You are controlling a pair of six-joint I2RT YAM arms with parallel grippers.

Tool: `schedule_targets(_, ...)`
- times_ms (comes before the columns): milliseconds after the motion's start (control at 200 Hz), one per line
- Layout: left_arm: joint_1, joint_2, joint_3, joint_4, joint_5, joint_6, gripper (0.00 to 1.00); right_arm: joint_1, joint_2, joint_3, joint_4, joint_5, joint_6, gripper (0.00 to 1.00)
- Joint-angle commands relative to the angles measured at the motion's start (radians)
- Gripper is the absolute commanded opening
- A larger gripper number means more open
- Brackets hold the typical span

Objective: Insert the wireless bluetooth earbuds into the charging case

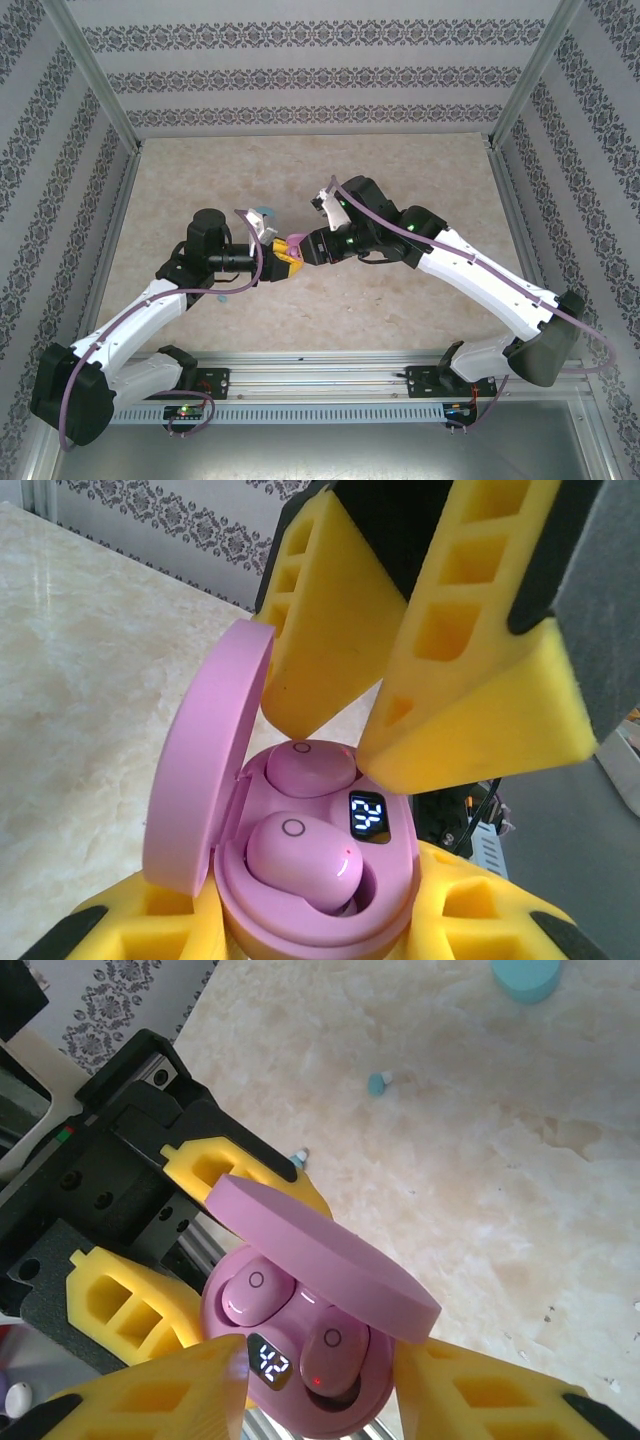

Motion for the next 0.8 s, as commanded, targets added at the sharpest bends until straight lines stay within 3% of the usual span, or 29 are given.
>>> schedule_targets(0,-0.007,-0.009,0.014,0.063,0.036,0.027,0.13,-0.013,-0.029,0.012,-0.023,0.045,0.031,0.45)
schedule_targets(555,-0.006,0.003,0.02,0.1,0.027,0.019,0.13,-0.066,-0.195,-0.119,0.155,0.125,0.254,0.51)
schedule_targets(794,-0.006,0.011,0.021,0.129,0.006,0.042,0.14,-0.111,-0.136,-0.143,0.221,0.072,0.361,0.55)
